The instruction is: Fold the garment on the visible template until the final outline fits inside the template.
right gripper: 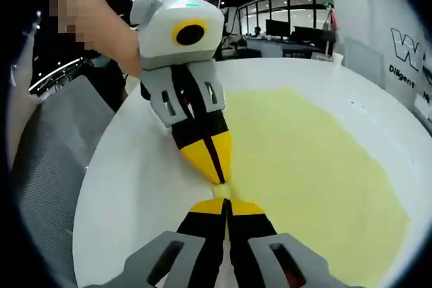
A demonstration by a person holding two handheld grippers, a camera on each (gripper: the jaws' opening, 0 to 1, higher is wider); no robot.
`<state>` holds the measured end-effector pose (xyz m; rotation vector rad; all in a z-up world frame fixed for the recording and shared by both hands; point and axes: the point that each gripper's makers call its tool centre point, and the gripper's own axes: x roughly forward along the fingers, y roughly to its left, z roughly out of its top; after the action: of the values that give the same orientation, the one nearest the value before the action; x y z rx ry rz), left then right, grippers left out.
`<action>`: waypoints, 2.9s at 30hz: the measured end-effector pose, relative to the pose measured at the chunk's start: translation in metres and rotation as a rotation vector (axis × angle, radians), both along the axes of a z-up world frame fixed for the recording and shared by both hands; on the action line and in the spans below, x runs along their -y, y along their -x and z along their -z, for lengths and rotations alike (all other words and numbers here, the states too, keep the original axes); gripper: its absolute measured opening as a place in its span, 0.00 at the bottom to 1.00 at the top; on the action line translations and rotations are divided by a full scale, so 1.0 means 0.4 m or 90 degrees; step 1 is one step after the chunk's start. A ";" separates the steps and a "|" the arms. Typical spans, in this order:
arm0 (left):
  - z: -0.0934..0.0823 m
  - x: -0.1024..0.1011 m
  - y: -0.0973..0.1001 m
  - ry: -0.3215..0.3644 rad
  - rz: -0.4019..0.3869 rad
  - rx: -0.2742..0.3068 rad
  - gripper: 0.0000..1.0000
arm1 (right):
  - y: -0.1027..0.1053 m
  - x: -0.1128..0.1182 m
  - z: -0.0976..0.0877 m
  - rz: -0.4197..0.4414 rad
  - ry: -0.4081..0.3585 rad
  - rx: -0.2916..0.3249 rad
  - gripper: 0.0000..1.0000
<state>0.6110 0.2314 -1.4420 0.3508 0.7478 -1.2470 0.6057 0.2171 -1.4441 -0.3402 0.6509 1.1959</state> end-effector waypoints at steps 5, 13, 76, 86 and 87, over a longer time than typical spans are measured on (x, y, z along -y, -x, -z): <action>0.000 -0.012 0.001 0.008 -0.014 -0.009 0.00 | -0.002 0.011 -0.002 0.015 -0.005 -0.003 0.00; 0.001 -0.085 -0.002 0.015 -0.048 -0.018 0.00 | -0.005 0.083 -0.002 0.051 -0.002 -0.012 0.00; 0.003 -0.431 -0.016 -0.072 -0.189 -0.025 0.00 | 0.022 0.472 -0.020 0.205 0.067 -0.037 0.00; -0.018 -0.468 -0.025 -0.061 -0.229 -0.008 0.08 | 0.034 0.430 -0.032 0.204 0.058 -0.029 0.00; -0.022 -0.461 -0.027 -0.057 -0.232 -0.012 0.10 | 0.035 0.421 -0.029 0.201 0.059 -0.030 0.01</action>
<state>0.6219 0.4158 -1.4333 0.2608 0.8429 -0.8765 0.5918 0.0485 -1.4324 -0.2760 0.7719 0.8765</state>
